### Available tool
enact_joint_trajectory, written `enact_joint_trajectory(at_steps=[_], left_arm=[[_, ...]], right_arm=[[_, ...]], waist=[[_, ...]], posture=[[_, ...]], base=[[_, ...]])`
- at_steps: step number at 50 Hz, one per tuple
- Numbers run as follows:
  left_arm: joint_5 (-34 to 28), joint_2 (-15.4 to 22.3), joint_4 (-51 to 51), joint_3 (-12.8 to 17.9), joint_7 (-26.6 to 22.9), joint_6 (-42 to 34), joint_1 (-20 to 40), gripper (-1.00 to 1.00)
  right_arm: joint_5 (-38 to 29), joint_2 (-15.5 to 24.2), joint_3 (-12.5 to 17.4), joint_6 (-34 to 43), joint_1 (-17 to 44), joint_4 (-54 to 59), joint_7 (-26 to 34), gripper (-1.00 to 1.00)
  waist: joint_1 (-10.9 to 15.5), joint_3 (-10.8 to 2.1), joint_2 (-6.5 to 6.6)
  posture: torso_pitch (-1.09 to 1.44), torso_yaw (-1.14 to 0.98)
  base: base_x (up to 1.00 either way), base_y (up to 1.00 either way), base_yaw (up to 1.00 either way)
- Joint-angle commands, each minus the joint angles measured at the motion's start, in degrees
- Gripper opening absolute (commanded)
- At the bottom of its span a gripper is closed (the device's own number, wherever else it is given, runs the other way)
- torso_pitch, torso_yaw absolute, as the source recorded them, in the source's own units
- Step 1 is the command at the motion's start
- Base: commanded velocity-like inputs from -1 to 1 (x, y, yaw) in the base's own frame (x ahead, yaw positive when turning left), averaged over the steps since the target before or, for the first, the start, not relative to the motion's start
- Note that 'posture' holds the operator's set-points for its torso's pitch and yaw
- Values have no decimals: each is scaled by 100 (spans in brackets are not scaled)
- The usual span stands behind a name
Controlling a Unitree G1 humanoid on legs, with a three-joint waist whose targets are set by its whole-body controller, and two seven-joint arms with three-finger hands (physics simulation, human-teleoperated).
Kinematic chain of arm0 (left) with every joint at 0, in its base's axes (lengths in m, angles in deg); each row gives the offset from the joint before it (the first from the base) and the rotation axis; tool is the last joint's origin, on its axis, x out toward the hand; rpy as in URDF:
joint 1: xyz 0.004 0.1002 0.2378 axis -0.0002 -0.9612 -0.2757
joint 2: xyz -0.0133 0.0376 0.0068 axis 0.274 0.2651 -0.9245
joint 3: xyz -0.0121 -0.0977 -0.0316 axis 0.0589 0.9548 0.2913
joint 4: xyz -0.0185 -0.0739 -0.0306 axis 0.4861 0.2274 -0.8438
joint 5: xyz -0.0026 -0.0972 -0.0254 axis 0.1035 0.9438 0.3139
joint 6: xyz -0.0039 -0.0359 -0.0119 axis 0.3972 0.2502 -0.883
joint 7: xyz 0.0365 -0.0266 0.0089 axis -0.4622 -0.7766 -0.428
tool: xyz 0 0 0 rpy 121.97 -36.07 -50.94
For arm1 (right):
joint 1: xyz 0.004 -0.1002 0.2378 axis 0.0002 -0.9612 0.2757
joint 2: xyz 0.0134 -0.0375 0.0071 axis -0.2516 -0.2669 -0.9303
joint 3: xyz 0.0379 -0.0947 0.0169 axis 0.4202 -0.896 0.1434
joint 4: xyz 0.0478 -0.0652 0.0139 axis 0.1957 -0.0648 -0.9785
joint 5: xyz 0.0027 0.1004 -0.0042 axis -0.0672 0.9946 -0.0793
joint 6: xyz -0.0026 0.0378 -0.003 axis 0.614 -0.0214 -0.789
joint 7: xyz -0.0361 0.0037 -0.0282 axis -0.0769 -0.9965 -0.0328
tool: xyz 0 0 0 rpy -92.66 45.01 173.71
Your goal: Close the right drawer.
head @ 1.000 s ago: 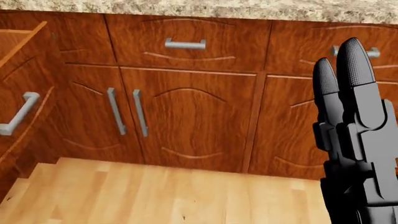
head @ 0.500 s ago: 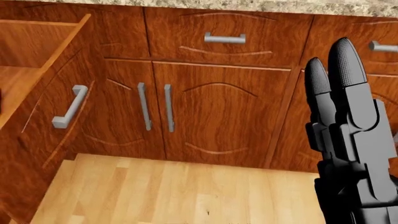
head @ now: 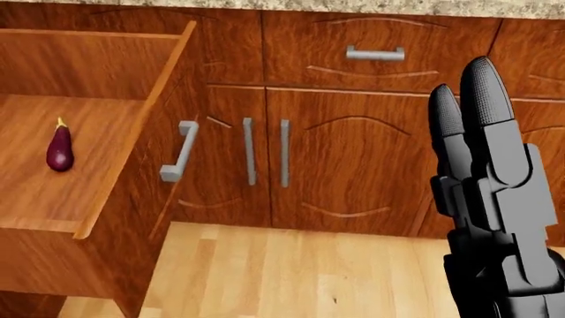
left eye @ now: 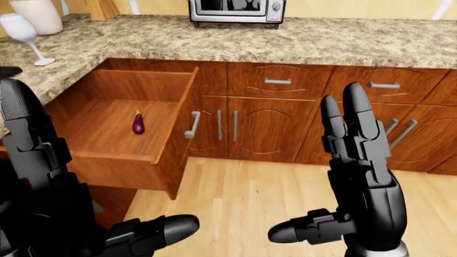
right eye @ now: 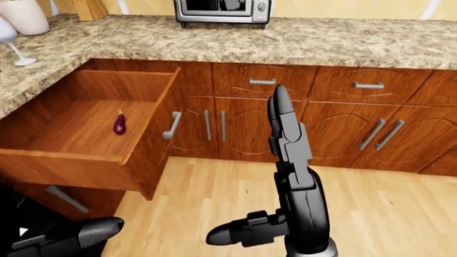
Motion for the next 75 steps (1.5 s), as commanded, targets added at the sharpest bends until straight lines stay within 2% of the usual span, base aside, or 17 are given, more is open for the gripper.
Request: enact_joint_trajectory(at_steps=[1, 3, 4, 8, 13, 15, 30, 31, 38, 40, 41, 42, 48, 61, 64, 65, 75], left_arm=[[-5, -3, 140, -25, -6, 101, 29, 100], [1, -2, 138, -22, -5, 103, 30, 100], [2, -2, 135, -24, -6, 104, 30, 100], [-12, -4, 131, -35, 0, 109, 28, 100], [-13, -1, 145, -40, 3, 98, 28, 100], [-14, 1, 146, -42, 2, 92, 30, 100], [-26, 5, 147, -70, 10, 104, 14, 100], [-25, 7, 147, -71, 10, 104, 12, 100], [-27, 9, 130, -65, 9, 113, 21, 100], [-19, 11, 131, -61, 9, 106, 25, 100], [-20, 11, 132, -62, 8, 106, 24, 100], [-18, 11, 132, -62, 8, 104, 24, 100], [-27, 8, 139, -72, 7, 106, 13, 100], [-40, 13, 110, -93, 12, 118, 17, 100], [-53, 16, 102, -110, 17, 132, 6, 100], [-57, 16, 104, -113, 21, 140, 2, 100], [-45, 21, 100, -116, 26, 158, -21, 100]], right_arm=[[23, 7, 16, -116, 31, -141, -32, 100], [16, 10, 15, -111, 32, -146, -29, 100], [16, 9, 14, -113, 34, -134, -30, 100], [6, 10, 5, -94, 35, -142, -29, 100], [-1, 13, -1, -82, 37, -143, -29, 100], [7, 12, 10, -85, 38, -138, -33, 100], [-1, 14, 3, -119, 23, -115, -26, 100], [6, 14, 3, -122, 22, -113, -26, 100], [10, 11, 12, -138, 27, -99, -32, 100], [3, 9, 8, -144, 26, -107, -39, 100], [4, 9, 9, -143, 26, -110, -39, 100], [9, 7, 14, -152, 23, -113, -46, 100], [34, 11, 27, -172, 13, -126, -44, 100], [38, 4, 35, -164, 29, -111, -32, 100], [34, 7, 35, -183, 22, -102, -31, 100], [39, 8, 37, -187, 18, -101, -28, 100], [29, 12, 11, -188, 8, -88, -27, 100]], waist=[[-18, -21, -19], [-51, -126, -311], [-142, -53, -54], [-74, -163, -129], [-89, -56, 282], [-60, -203, 754], [-62, -79, -194], [-136, -65, -18], [-80, -57, 112], [-84, -74, 350], [-76, -188, 740], [-43, -184, 760], [76, 71, 400], [120, 53, 42], [84, -53, -321], [13, 33, -115], [-20, -20, 149]], posture=[[0, 0], [0, 0], [0, 0], [0, 0], [0, 0], [0, 0], [0, 0], [0, 0], [0, 0], [0, 0], [0, 0], [0, 0], [0, 0], [0, 0], [0, 0], [0, 0], [0, 0]], base=[[0, 45, 0], [0, 45, 0], [0, 45, 0], [0, 45, 0], [0, 45, 0], [0, 45, 0], [0, 45, 0], [0, 44, 0], [0, 45, 0], [0, 36, 0], [0, 19, 0], [1, 6, 0], [29, 0, 0], [41, 0, 0], [41, 0, 0], [41, 0, 0], [41, 0, 0]])
